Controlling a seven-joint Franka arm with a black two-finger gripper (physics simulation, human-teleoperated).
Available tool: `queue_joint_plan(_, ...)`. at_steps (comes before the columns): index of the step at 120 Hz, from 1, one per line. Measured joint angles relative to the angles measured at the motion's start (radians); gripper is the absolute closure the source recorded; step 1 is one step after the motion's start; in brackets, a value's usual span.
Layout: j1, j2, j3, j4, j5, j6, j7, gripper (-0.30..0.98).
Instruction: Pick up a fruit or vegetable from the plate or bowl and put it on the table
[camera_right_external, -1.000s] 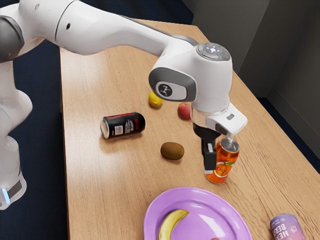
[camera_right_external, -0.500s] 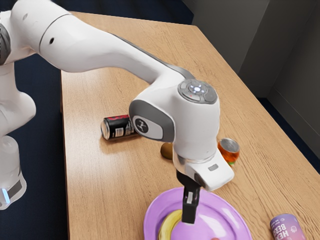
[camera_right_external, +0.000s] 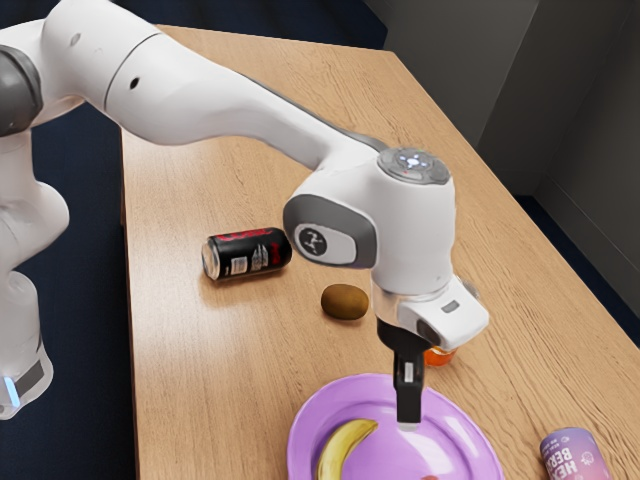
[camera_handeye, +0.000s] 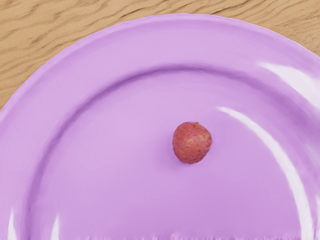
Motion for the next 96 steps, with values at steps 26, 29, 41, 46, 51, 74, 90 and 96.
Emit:
queue_joint_plan(26, 0.014, 0.0, 0.003, -0.016, -0.055, 0.048, 0.043, 0.0)
queue_joint_plan(29, 0.014, -0.001, 0.003, -0.019, -0.061, 0.052, 0.048, 0.0)
queue_joint_plan(41, 0.001, -0.006, 0.003, -0.057, -0.085, 0.076, 0.067, 0.0)
queue_joint_plan(46, -0.009, -0.006, 0.002, -0.067, -0.097, 0.087, 0.075, 0.0)
queue_joint_plan(51, -0.019, -0.006, 0.002, -0.073, -0.106, 0.097, 0.084, 0.0)
queue_joint_plan(74, -0.028, -0.003, 0.002, -0.099, -0.145, 0.147, 0.118, 0.0)
queue_joint_plan(90, -0.007, 0.005, 0.002, -0.104, -0.162, 0.175, 0.139, 0.0)
queue_joint_plan(96, -0.004, 0.008, 0.002, -0.105, -0.165, 0.182, 0.146, 0.0)
